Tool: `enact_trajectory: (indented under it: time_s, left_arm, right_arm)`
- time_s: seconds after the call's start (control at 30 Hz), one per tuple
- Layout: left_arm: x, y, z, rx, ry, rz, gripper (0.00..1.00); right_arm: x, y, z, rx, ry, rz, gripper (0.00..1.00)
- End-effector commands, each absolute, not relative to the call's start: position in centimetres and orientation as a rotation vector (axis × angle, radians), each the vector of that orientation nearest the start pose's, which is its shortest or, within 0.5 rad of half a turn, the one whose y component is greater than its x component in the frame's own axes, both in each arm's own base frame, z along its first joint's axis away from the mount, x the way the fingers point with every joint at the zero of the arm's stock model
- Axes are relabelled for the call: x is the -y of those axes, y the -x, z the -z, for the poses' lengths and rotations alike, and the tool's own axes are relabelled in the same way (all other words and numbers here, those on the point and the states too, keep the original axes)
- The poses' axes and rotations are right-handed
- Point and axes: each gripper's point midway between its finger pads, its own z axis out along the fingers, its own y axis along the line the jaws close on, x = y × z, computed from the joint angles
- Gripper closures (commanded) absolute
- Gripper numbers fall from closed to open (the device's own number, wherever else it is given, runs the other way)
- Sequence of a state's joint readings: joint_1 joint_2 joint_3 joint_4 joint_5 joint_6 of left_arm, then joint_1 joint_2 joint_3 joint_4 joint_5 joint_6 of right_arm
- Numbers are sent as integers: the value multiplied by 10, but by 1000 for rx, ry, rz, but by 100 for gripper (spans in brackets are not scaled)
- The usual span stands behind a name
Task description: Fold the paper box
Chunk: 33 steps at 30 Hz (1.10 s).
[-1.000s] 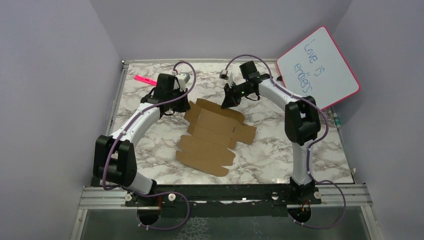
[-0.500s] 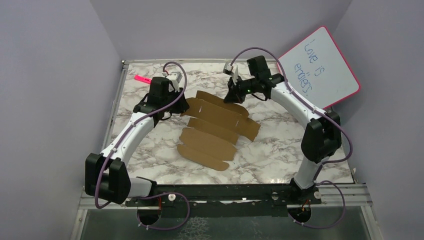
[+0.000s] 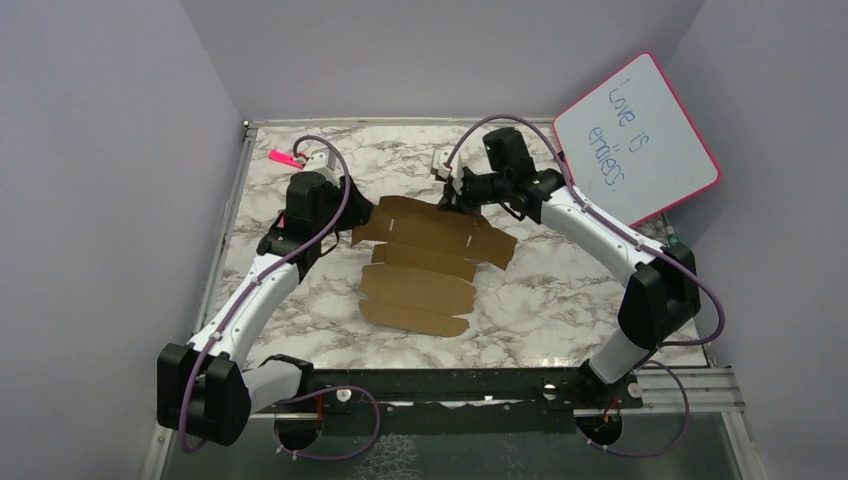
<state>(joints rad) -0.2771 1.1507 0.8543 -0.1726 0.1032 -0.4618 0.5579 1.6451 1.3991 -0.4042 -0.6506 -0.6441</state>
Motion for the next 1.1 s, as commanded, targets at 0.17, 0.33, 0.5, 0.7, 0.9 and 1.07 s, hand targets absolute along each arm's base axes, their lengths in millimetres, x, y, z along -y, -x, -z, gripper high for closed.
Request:
enact_trajectory:
  time_s: [0.17,0.33,0.5,0.7,0.9,1.07]
  left_arm:
    - [119,-369,-230,-1906,263,505,38]
    - [119,-371,-253,-1857,251,518,38]
    - [139,-361,-245,-1878,211,655,41]
    - [144,-345,-224,-1906,209,713,44]
    - [147,-337,-215,-1924,208,740,46]
    - [153,-339,-207,-1939,207,775,48]
  right_arm:
    - [-323,-371,-235,-1317,1594,-251,99]
    - [-333,-374,-244,-1215,1662,-118,99]
    - [-343,-370,-234,-1132,1745,-1,99]
    - [-344,-370,-213,-1123,1788,165,99]
    - [-337,-361,-203,-1093,1777,257,99]
    - [-337,-354,-194,-1068,1763,258,99]
